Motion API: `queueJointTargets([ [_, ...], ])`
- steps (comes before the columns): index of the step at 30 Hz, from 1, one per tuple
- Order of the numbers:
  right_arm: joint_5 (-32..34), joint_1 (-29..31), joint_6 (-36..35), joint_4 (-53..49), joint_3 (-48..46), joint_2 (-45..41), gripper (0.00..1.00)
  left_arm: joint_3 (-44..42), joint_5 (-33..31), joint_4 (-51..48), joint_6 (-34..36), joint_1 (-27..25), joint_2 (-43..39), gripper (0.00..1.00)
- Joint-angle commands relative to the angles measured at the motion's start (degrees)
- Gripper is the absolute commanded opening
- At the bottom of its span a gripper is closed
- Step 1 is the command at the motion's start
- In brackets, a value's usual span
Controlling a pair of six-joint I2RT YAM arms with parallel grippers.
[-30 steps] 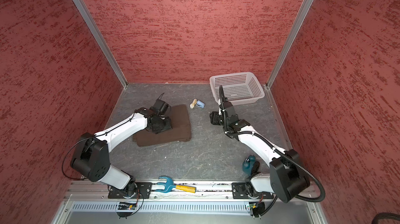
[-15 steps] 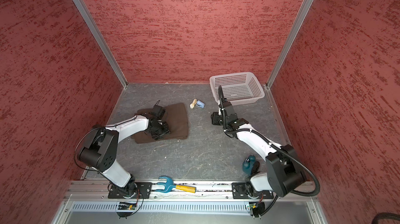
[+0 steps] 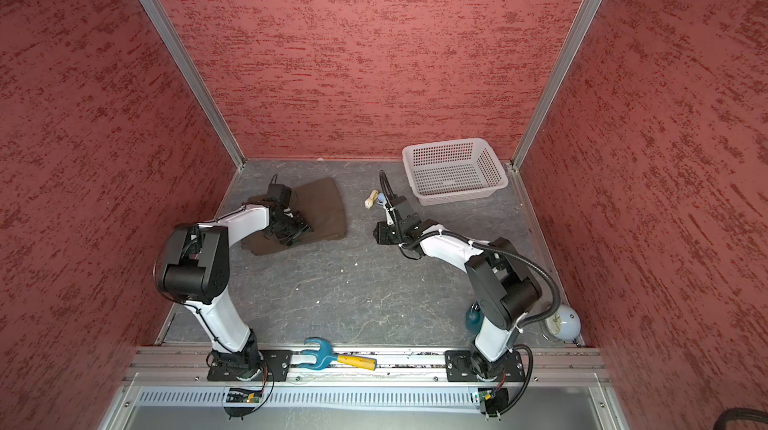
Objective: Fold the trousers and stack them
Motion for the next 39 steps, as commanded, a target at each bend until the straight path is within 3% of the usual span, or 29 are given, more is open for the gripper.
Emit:
queueJointTargets([
  [1, -3.4, 0.8, 1.1, 2.4, 5.3, 3.9, 0.41, 1.6, -2.6, -0.3, 2.5, 2.1, 4.4, 0.55],
  [7, -5.7, 0.9, 0.4, 1.1, 11.3, 9.0, 0.41, 9.8, -2.2, -2.7, 3.8, 4.2, 6.7, 0.53],
  [12, -3.7, 0.9, -1.4, 0.7, 9.6, 7.2, 0.41, 11.1, -3.6, -4.4, 3.8, 2.5, 1.2, 0.53],
  [19, 2.3, -0.5, -5.0, 1.3, 5.3, 0.1, 0.41, -0.5, -9.2, -6.8, 1.5, -0.2, -11.2, 0.53],
  [26, 7.0, -2.6, -5.1, 3.1, -0.3, -7.0, 0.42, -8.9, -11.5, -7.1, -2.4, 6.2, -16.9, 0.52],
  [30, 8.3, -3.4, -4.5, 3.9, -3.4, -9.3, 0.43, -7.5, -12.3, -6.5, -3.6, 9.3, -15.3, 0.53],
  [34, 9.4, -3.9, -3.6, 3.3, -4.7, -10.0, 0.44, -4.4, -10.6, -5.6, -4.4, 12.6, -8.6, 0.51],
  [39, 10.7, -4.3, -2.9, 1.6, -4.7, -10.3, 0.44, -0.4, -9.4, -2.7, -6.4, 13.2, -1.1, 0.51],
])
